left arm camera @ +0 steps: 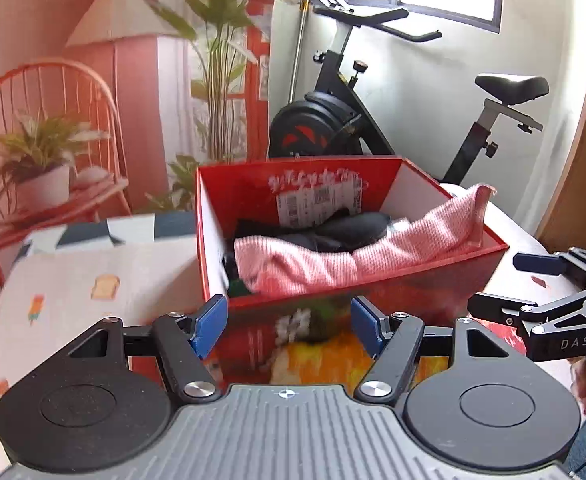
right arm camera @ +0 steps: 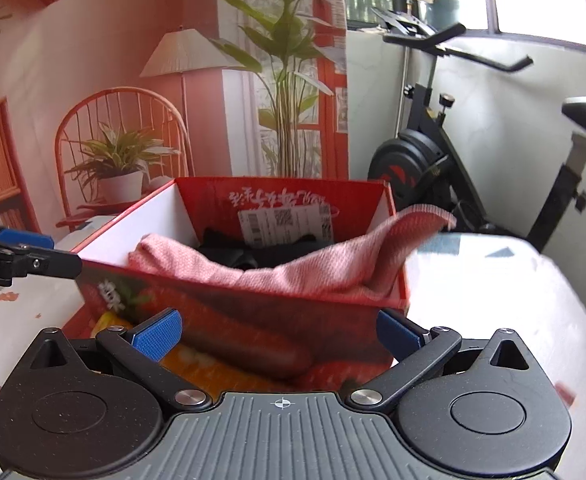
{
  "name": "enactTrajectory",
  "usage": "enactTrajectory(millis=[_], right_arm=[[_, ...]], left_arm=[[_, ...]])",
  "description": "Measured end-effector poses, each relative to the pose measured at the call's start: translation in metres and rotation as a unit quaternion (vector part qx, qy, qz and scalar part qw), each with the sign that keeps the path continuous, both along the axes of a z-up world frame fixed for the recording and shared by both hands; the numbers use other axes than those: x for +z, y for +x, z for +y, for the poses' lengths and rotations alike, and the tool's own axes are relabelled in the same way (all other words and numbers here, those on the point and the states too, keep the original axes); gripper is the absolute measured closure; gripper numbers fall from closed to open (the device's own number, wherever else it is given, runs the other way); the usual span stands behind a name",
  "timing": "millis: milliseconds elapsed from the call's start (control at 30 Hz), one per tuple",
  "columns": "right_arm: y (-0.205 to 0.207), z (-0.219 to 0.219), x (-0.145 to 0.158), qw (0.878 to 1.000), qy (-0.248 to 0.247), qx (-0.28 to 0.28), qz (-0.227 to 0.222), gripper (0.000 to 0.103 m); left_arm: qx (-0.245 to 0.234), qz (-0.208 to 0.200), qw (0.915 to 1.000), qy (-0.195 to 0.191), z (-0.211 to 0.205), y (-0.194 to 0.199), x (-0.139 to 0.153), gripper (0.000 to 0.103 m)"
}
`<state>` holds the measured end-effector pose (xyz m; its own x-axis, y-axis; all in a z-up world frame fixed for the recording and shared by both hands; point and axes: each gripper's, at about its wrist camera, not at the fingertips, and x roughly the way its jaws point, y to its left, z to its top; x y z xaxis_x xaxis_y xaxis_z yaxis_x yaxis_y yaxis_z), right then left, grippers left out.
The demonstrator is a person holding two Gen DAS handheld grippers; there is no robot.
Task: Organize soft objects
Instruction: 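Move the left tool to the orange floral pouch beside the box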
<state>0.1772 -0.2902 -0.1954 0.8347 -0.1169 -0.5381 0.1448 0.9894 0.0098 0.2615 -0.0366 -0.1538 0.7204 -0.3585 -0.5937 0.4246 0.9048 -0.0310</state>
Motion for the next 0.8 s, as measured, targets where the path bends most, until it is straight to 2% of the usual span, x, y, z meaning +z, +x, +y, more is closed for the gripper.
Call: enactTrajectory(millis=[167, 367, 667, 800], right_arm=[[-0.007, 0.003, -0.023, 0.999, 0.027, 0.013, 0.013, 0.003], [-0.006, 0.008, -0.051, 0.998, 0.04, 0.031, 0.036, 0.011], [0.003, -0.002, -0.081, 0.994, 0.078, 0.032, 0.07, 0.012], [0.009, -0.006, -0.089, 0.991, 0.102, 0.039, 0.08, 0.013]], left_arm=[[0.0, 0.03, 0.9995, 0.0, 0.005, -0.001, -0.022, 0.033], [-0.016, 0.057, 0.9982, 0.007, -0.001, 0.001, -0.048, 0.033], [-0.03, 0.098, 0.9947, -0.014, -0.005, 0.021, -0.077, 0.033], [-0.035, 0.1, 0.9943, -0.011, -0.009, 0.024, -0.083, 0.033]])
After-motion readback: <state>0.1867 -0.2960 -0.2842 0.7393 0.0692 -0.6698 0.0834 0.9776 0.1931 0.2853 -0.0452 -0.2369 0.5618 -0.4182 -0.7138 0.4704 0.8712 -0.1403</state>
